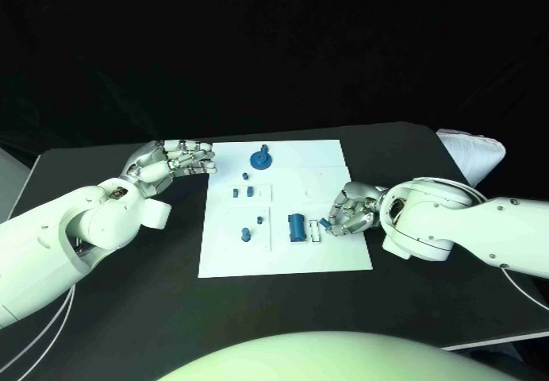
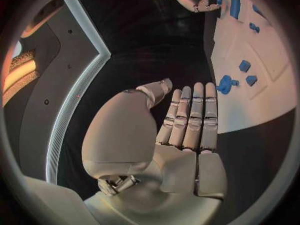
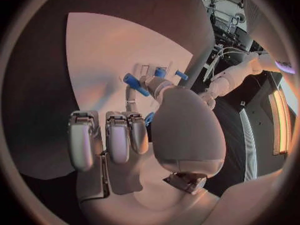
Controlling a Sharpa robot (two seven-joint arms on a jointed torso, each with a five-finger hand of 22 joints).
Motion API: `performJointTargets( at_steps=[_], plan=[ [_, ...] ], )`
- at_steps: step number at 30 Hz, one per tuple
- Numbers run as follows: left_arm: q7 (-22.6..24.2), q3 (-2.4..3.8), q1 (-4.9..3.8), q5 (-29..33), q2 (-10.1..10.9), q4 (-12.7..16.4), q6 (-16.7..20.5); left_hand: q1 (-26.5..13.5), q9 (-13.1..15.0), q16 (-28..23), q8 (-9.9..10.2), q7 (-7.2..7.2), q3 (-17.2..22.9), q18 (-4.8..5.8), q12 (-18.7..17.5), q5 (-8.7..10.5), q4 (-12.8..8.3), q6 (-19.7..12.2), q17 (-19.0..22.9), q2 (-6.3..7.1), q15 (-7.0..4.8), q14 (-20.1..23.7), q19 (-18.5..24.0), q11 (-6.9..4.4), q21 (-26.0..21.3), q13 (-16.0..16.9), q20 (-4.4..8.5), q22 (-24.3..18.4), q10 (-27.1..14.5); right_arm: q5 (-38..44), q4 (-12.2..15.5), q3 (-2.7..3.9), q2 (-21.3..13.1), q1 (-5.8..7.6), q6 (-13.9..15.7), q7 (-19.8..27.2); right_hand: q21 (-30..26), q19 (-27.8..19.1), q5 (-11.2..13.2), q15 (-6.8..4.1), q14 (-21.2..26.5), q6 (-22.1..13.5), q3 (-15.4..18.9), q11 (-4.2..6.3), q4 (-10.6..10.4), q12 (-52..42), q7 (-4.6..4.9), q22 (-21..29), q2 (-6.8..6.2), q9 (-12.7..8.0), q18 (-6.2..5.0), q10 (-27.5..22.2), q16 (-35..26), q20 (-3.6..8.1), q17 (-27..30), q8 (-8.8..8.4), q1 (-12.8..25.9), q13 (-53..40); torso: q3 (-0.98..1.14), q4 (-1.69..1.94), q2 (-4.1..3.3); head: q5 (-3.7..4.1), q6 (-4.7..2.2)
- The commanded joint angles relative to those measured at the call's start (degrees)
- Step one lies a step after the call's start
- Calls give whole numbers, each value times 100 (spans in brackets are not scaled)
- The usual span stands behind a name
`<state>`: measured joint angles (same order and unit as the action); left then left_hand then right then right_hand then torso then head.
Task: Assemble the parts on the task board
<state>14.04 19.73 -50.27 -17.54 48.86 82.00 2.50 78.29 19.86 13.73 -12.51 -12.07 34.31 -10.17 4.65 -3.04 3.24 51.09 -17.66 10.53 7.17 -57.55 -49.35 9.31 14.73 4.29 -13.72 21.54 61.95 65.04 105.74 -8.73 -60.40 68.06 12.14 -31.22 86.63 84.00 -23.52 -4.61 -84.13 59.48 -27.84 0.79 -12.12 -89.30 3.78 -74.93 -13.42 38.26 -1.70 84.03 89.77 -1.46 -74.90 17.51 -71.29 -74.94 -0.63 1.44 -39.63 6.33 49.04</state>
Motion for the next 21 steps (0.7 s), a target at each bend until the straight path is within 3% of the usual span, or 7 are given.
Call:
performJointTargets(
  at_steps=[1, 21],
  plan=[
    [18, 3, 5, 11, -4, 22, -88, -3, -5, -20, -2, -28, -4, -21, -19, -12, 35, 6, -6, -33, -1, -30, -41, 15, -21, 8, -2, -5, -17, -198, -73, -16, 98, -22, 151, -47, -9, 519, -20, 30, -587, 31, 0, -21, -26, 9, -2, -1356, 12, 10, 98, 562, 23, -17, -1510, 19, 72, -1472, 2, 16, 2, 16, 13],
    [-4, 3, 4, 11, 30, 44, -100, -6, -9, -35, 0, -31, -5, -21, -21, -12, 43, 3, -13, -33, 1, -34, -51, 18, -35, 9, -2, -18, -19, -23, -266, -53, 413, -111, 115, -125, -12, 521, 85, -4, -587, 99, 124, 16, -263, 66, -46, -1359, 86, 70, 98, 539, 23, 12, -1510, 124, 614, -1447, 14, 3, -2, 9, 50]
  ],
)
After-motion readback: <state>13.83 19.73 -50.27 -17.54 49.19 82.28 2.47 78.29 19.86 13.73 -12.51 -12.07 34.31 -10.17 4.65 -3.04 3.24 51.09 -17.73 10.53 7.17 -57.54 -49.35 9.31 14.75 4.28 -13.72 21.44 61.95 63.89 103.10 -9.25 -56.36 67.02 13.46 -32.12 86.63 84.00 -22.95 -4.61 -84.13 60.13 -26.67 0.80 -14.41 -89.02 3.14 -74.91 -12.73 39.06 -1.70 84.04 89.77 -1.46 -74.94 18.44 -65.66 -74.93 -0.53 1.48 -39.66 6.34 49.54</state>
